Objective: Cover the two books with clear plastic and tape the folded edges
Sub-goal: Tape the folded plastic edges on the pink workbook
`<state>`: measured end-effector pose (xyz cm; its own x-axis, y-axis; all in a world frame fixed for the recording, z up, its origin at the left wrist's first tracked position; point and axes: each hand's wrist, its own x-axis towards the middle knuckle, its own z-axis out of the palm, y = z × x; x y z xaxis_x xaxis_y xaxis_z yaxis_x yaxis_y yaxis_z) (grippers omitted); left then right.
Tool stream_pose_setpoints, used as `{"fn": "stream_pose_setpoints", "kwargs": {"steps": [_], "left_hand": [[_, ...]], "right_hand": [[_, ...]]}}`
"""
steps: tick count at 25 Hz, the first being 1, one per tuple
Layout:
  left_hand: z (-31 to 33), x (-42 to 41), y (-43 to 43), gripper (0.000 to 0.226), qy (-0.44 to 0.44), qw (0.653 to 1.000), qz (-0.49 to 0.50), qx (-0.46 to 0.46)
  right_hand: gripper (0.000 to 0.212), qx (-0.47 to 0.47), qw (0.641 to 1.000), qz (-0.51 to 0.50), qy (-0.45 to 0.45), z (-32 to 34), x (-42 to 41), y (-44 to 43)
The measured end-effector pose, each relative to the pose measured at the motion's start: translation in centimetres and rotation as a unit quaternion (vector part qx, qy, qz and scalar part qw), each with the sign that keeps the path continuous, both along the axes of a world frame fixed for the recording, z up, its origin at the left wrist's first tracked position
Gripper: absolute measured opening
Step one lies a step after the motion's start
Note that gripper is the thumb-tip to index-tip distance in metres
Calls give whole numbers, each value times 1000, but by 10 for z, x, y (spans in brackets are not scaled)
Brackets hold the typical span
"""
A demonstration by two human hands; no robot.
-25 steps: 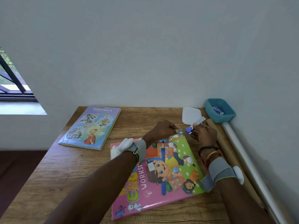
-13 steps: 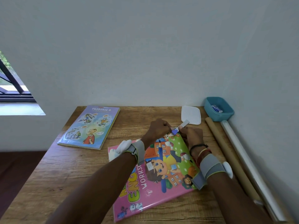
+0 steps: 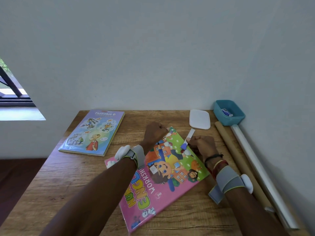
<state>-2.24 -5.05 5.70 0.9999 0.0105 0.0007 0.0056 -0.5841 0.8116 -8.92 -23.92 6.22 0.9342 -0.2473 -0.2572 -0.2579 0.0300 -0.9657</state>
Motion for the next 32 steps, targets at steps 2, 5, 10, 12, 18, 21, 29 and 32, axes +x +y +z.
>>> {"fn": "stream_pose_setpoints", "kwargs": {"steps": [2,5,10,12,18,21,29,32], "left_hand": [[-1,0,0,32,-1,1000,12,-8],[0,0,2,32,1,999,25,-28],[-1,-2,3,29,-5,998,51,-20],[1,-4,2,31,-8,998,59,-20],[8,-19,0,22,-79,989,49,113],[11,-27,-7,19,-117,953,-28,279],[22,-18,-16,43,-17,939,-71,335],[32,-1,5,51,85,963,-94,238]], "right_hand": [[15,0,1000,13,-3,-1,-1,-1],[17,32,997,57,31,12,-10,-11],[9,2,991,103,81,19,-27,-40],[14,-15,993,97,67,15,-28,-41],[9,-51,999,0,14,6,-29,-29],[11,-105,978,-178,-29,9,-33,-25],[38,-180,967,-146,-107,-11,-75,80],[35,-158,973,-119,-121,-14,-72,79]]}}
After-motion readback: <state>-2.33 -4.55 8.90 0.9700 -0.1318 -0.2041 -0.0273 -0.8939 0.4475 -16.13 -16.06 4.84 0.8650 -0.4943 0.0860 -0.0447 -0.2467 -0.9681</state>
